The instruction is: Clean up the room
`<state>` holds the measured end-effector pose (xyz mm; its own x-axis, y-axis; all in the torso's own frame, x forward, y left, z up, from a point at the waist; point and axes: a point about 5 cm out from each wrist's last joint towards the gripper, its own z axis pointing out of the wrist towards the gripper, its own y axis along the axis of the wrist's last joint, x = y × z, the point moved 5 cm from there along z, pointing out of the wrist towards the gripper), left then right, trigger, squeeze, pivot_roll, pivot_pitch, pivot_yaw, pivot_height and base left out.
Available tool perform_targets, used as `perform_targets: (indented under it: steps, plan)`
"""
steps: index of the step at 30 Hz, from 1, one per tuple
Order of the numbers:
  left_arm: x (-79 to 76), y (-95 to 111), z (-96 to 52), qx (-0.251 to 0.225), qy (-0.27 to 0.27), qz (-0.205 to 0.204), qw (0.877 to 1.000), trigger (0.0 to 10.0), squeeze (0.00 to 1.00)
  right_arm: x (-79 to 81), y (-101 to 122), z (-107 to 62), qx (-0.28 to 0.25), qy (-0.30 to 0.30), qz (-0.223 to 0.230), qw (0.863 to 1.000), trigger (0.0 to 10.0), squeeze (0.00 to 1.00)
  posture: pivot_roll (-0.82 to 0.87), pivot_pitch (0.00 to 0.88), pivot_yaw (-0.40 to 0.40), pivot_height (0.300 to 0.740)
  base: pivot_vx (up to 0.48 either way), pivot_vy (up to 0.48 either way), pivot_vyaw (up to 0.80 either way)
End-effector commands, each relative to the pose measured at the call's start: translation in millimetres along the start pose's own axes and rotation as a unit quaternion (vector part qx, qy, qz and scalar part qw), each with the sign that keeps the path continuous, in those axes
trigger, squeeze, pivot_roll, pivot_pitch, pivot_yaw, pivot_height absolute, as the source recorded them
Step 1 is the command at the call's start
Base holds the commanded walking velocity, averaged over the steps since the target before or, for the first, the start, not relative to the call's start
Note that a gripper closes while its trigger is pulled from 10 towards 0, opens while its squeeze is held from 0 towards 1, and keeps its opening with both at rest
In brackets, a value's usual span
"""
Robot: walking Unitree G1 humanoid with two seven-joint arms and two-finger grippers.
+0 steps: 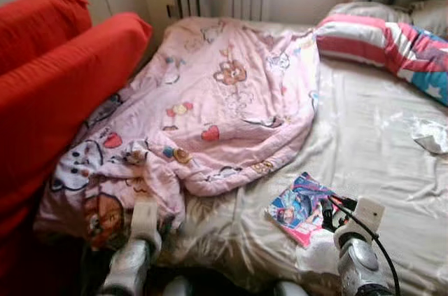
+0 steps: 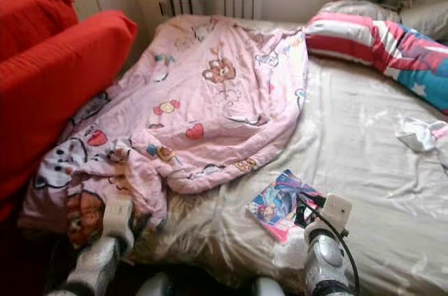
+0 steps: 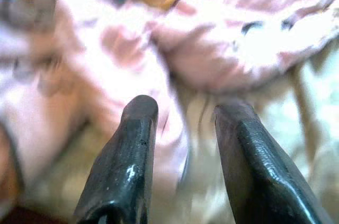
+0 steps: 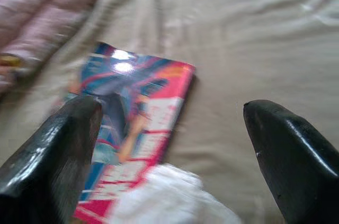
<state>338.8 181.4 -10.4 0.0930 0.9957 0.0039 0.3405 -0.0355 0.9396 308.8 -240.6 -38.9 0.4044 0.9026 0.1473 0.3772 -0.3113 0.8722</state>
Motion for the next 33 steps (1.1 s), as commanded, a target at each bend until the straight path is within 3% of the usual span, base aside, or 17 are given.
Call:
perform_targets:
  steps: [1,5,18,24,33]
  plan:
    - [-3.8,-19.7,-8.1,0.023,-0.001,-0.010,1.000,10.0,0.00,-9.3,-8.0,-0.6,0.028,-0.009,-0.010,1.000,10.0,0.00,0.02,0.176,0.009,0.652,0.000,0.000,0.00]
    - [-3.1,-15.3,-9.0,0.006,-0.006,-0.027,1.000,10.0,0.00,-0.7,-12.3,0.1,0.051,0.024,-0.025,0.998,10.0,0.00,0.03,0.198,0.003,0.652,0.000,0.000,0.00]
    - [3.4,-2.1,-10.1,-0.029,-0.005,-0.021,0.999,10.0,0.00,6.7,-36.2,-5.8,0.109,0.038,-0.044,0.992,10.0,0.00,0.06,0.226,0.006,0.652,0.000,0.000,0.00]
    - [4.3,-3.7,-13.8,-0.028,-0.006,-0.013,0.999,10.0,0.00,0.2,-55.5,-12.3,0.158,0.010,-0.038,0.987,10.0,0.00,0.06,0.237,0.016,0.652,0.000,0.000,0.00]
    - [1.6,-4.2,-15.3,-0.028,-0.009,-0.011,1.000,10.0,0.00,-0.1,-59.7,-13.9,0.169,0.003,-0.038,0.985,10.0,0.00,0.07,0.240,0.020,0.652,0.000,0.000,0.00]
